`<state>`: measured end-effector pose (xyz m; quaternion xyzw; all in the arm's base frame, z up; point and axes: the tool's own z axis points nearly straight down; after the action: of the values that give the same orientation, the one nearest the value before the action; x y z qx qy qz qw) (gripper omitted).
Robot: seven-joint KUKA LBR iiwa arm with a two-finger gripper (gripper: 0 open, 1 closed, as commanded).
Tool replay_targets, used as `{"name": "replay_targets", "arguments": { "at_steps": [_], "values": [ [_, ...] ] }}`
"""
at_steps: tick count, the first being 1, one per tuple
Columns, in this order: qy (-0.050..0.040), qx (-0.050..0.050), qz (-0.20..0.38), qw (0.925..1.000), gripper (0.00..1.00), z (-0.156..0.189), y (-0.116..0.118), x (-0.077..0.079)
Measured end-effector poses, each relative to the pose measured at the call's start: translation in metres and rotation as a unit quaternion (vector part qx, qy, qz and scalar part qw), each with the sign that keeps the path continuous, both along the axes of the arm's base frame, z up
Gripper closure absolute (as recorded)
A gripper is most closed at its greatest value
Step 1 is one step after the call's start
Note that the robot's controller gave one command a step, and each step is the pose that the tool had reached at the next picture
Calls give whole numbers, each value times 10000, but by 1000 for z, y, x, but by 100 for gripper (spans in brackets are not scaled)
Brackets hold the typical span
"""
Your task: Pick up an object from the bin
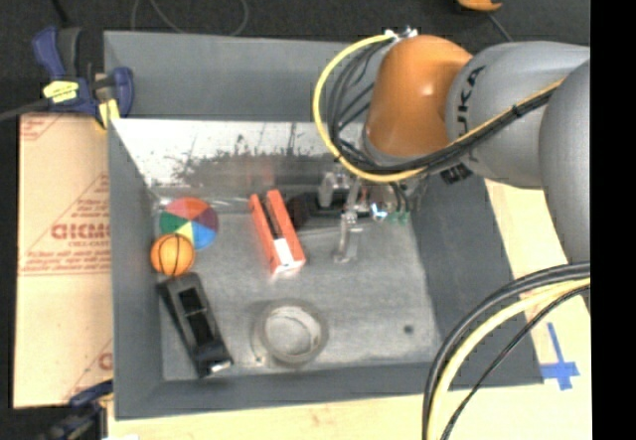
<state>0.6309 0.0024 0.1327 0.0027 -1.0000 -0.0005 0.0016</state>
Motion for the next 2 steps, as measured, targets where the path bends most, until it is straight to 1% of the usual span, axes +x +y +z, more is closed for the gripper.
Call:
{"name": "replay_targets", "arguments": {
  "at_steps": [1, 2],
  "values": [
    [-27, 1, -1, 10000, 0, 5, 0, 1],
    [-71, 8, -763, 9971, 0, -36, -11, 20]
  ]
}}
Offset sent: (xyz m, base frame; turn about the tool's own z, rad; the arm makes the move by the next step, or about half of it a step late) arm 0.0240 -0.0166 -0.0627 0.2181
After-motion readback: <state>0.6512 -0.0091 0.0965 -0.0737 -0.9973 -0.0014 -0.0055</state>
